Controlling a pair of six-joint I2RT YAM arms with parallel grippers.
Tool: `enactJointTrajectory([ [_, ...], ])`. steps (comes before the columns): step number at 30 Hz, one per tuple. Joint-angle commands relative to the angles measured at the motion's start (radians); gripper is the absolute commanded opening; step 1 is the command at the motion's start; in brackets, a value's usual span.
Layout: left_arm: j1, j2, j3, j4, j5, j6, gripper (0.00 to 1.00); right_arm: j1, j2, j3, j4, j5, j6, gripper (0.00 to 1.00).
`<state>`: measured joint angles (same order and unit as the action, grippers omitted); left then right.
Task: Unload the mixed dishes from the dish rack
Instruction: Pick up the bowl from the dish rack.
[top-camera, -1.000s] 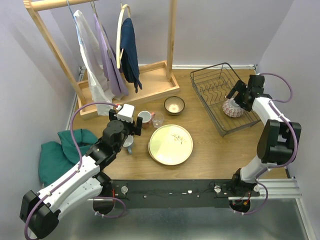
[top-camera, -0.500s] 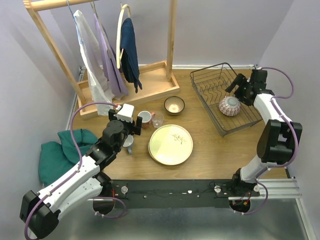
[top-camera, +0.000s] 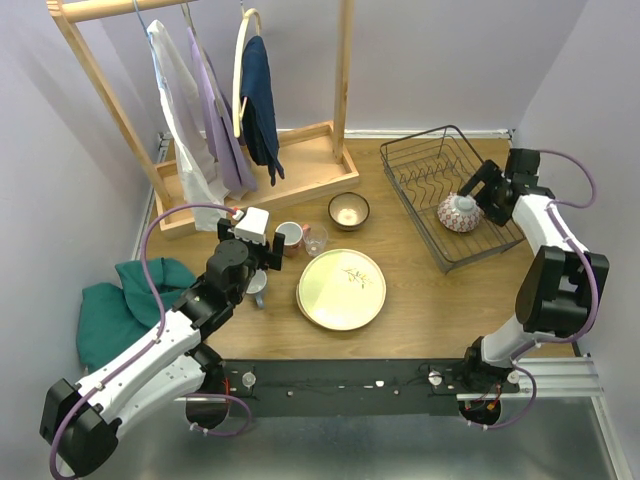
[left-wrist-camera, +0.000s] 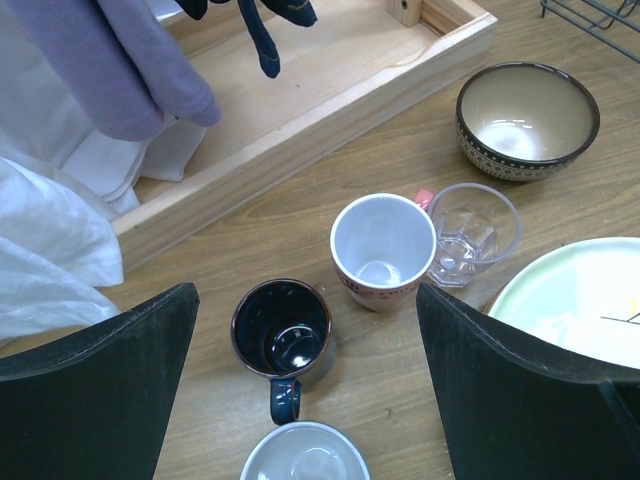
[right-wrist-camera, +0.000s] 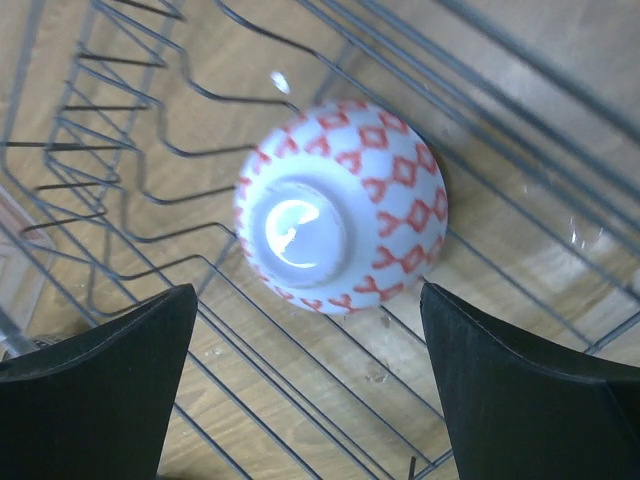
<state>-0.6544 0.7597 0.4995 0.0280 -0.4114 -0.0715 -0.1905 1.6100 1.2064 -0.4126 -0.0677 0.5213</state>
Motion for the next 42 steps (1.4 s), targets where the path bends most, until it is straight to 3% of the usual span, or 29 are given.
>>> enactJointTrajectory([
  [1, 0.006, 0.007, 0.034, 0.020, -0.017, -0.005, 0.99, -0.015, -0.012, -0.056, 0.006, -0.035, 0.155, 1.00],
  [13, 0.006, -0.008, 0.036, 0.013, -0.010, -0.008, 0.99, -0.112, 0.033, -0.159, 0.124, -0.087, 0.453, 1.00],
  [42, 0.012, 0.006, 0.039, 0.010, -0.003, -0.005, 0.99, -0.119, 0.120, -0.315, 0.339, -0.147, 0.520, 1.00],
])
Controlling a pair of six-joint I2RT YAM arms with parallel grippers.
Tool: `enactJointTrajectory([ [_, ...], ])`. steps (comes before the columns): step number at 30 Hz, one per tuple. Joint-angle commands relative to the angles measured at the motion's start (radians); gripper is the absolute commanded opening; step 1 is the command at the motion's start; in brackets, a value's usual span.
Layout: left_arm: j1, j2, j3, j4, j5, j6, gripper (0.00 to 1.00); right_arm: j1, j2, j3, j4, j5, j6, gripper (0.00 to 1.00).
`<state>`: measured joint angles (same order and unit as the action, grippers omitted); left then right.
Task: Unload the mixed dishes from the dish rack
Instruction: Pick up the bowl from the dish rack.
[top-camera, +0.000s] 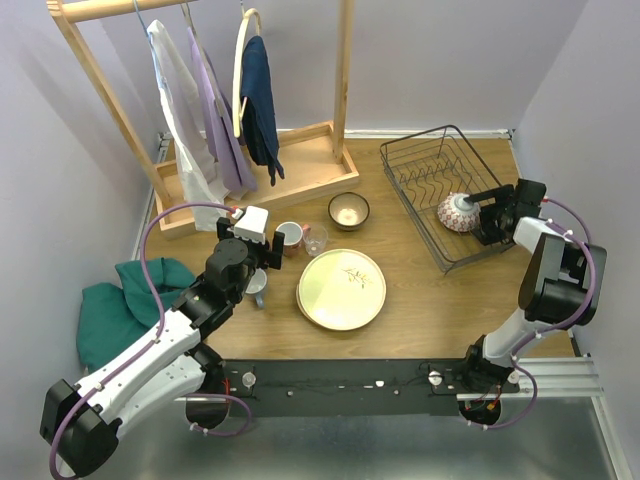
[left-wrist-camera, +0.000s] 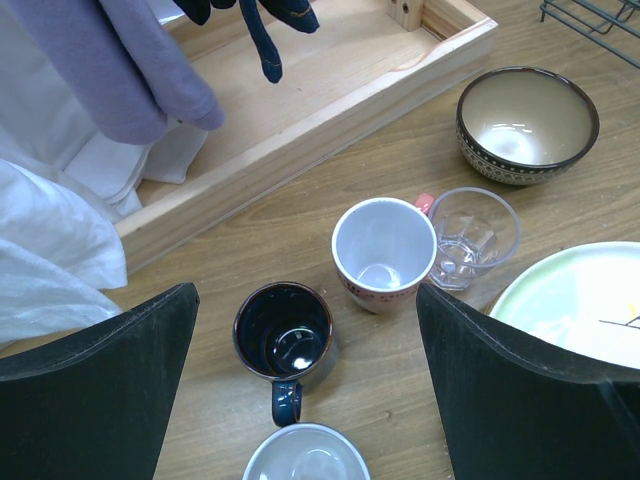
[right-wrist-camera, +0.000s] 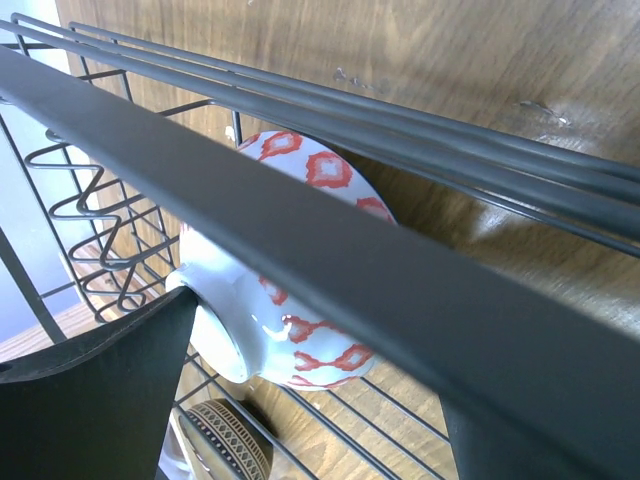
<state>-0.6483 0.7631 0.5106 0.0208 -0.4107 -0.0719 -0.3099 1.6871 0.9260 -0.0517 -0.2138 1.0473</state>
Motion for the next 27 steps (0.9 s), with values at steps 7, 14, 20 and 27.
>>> enactJointTrajectory([
  [7, 0.006, 0.004, 0.028, 0.018, 0.006, -0.008, 0.99, -0.001, 0.042, -0.050, 0.001, -0.013, -0.023, 0.97],
  [14, 0.006, 0.005, 0.028, 0.019, 0.004, -0.008, 0.99, -0.001, -0.017, -0.072, 0.016, -0.001, -0.046, 0.85],
  [20, 0.004, 0.013, 0.025, 0.021, 0.009, -0.008, 0.99, -0.001, -0.078, -0.073, -0.007, 0.002, -0.084, 0.77],
  [27, 0.006, 0.024, 0.025, 0.024, 0.016, -0.014, 0.99, -0.001, -0.147, -0.055, -0.062, 0.040, -0.155, 0.68],
])
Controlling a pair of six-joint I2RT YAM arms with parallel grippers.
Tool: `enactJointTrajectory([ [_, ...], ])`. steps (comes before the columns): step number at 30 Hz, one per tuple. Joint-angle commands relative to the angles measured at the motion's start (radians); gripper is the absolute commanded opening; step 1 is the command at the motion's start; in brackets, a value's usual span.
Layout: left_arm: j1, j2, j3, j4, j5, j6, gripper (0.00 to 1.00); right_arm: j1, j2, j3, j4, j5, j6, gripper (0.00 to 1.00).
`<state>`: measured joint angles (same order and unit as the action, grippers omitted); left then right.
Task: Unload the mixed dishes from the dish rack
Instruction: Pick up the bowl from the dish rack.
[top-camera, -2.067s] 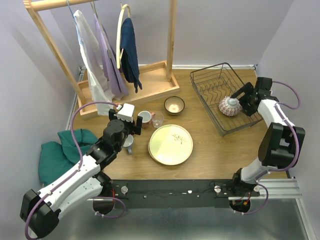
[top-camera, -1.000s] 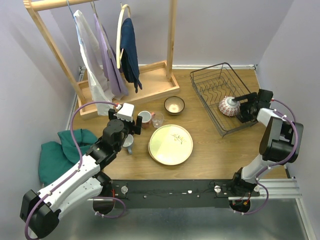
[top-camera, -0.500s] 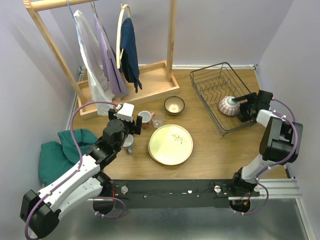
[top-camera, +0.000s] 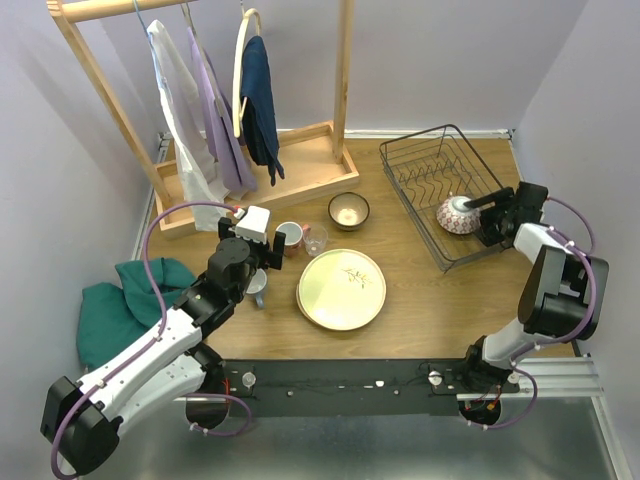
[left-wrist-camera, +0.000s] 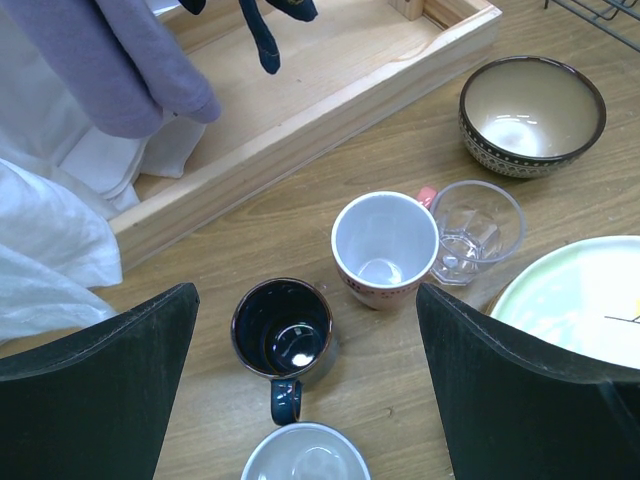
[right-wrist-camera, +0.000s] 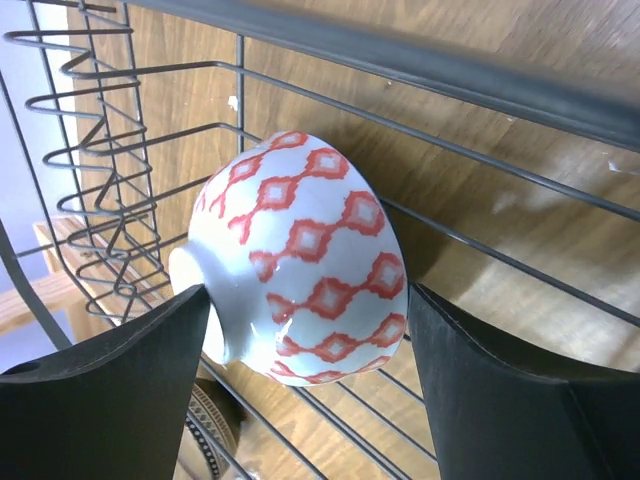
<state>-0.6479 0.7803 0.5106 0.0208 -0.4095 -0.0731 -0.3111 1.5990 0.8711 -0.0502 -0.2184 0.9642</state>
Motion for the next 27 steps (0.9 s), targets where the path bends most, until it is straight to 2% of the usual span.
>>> enactJointTrajectory([
  [1, 0.005, 0.010, 0.025, 0.024, 0.017, -0.011, 0.99, 0.000, -0.074, 0.002, -0.068, 0.051, -0.077, 0.67],
  [9, 0.004, 0.014, 0.025, 0.022, 0.017, -0.014, 0.99, 0.000, -0.103, 0.035, -0.097, 0.067, -0.150, 0.58],
  [16, 0.005, 0.013, 0.026, 0.018, 0.011, -0.011, 0.99, 0.001, -0.103, 0.083, -0.122, 0.036, -0.232, 0.56],
  [27, 0.004, 0.028, 0.025, 0.018, 0.024, -0.017, 0.99, 0.009, -0.151, 0.186, -0.223, 0.017, -0.453, 0.55],
])
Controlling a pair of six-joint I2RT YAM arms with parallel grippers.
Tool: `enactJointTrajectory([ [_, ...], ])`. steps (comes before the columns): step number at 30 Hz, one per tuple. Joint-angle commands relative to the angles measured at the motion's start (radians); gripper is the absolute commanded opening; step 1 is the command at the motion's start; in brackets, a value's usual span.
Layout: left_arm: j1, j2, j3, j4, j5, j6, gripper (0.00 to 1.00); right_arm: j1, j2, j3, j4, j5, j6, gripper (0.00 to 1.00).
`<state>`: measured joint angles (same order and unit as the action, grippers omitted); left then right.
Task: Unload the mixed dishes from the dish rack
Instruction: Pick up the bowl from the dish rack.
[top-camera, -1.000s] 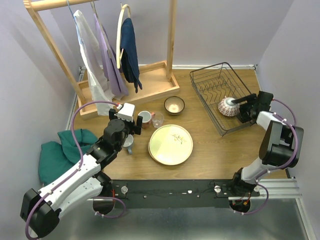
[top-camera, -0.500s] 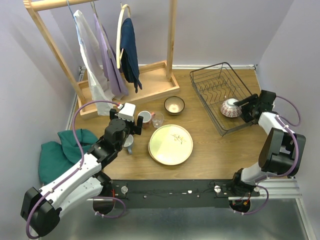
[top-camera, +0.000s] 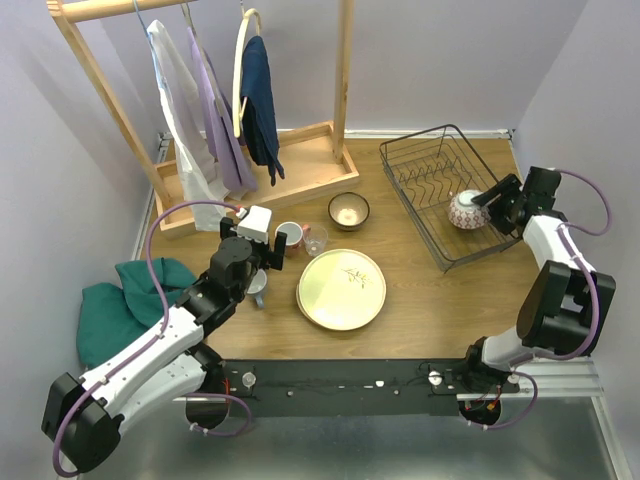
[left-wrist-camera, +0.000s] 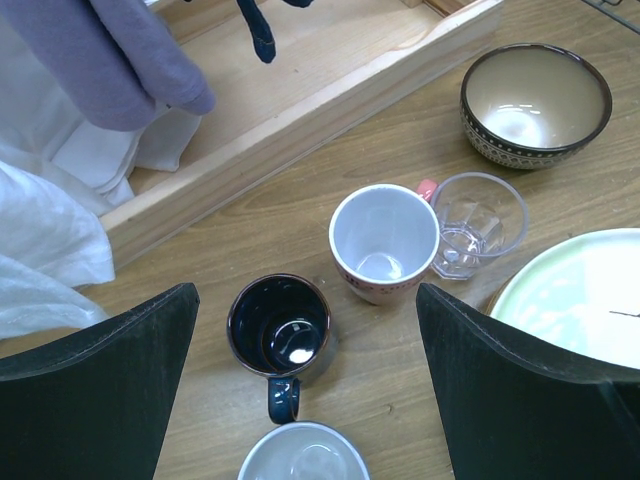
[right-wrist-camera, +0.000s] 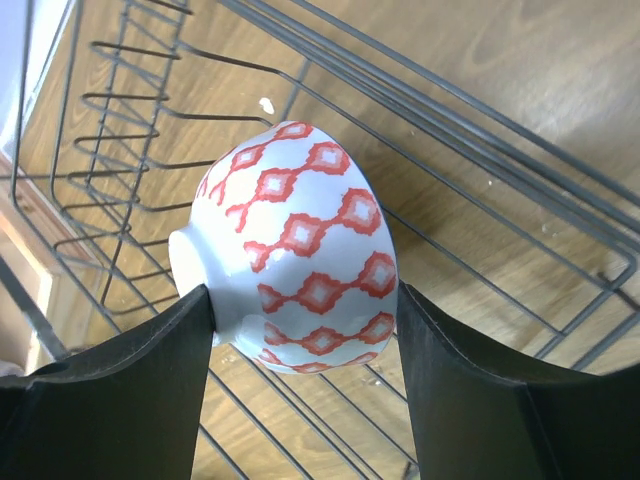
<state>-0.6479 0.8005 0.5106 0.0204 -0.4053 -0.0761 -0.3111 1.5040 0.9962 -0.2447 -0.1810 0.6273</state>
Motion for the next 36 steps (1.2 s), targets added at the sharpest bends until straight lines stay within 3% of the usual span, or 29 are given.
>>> enactJointTrajectory([
  [1, 0.004, 0.012, 0.025, 0.018, 0.025, -0.016, 0.99, 0.013, -0.060, 0.073, -0.036, -0.012, -0.135, 0.55],
  [14, 0.004, 0.072, 0.069, -0.060, 0.080, -0.059, 0.99, 0.208, -0.145, 0.147, -0.070, 0.173, -0.444, 0.55],
  [23, 0.004, 0.227, 0.287, -0.191, 0.174, -0.142, 0.99, 0.421, -0.223, 0.153, -0.005, 0.288, -0.701, 0.56],
  [36, 0.007, 0.364, 0.512, -0.339, 0.327, -0.228, 0.99, 0.734, -0.390, 0.030, 0.156, 0.272, -1.049, 0.55],
])
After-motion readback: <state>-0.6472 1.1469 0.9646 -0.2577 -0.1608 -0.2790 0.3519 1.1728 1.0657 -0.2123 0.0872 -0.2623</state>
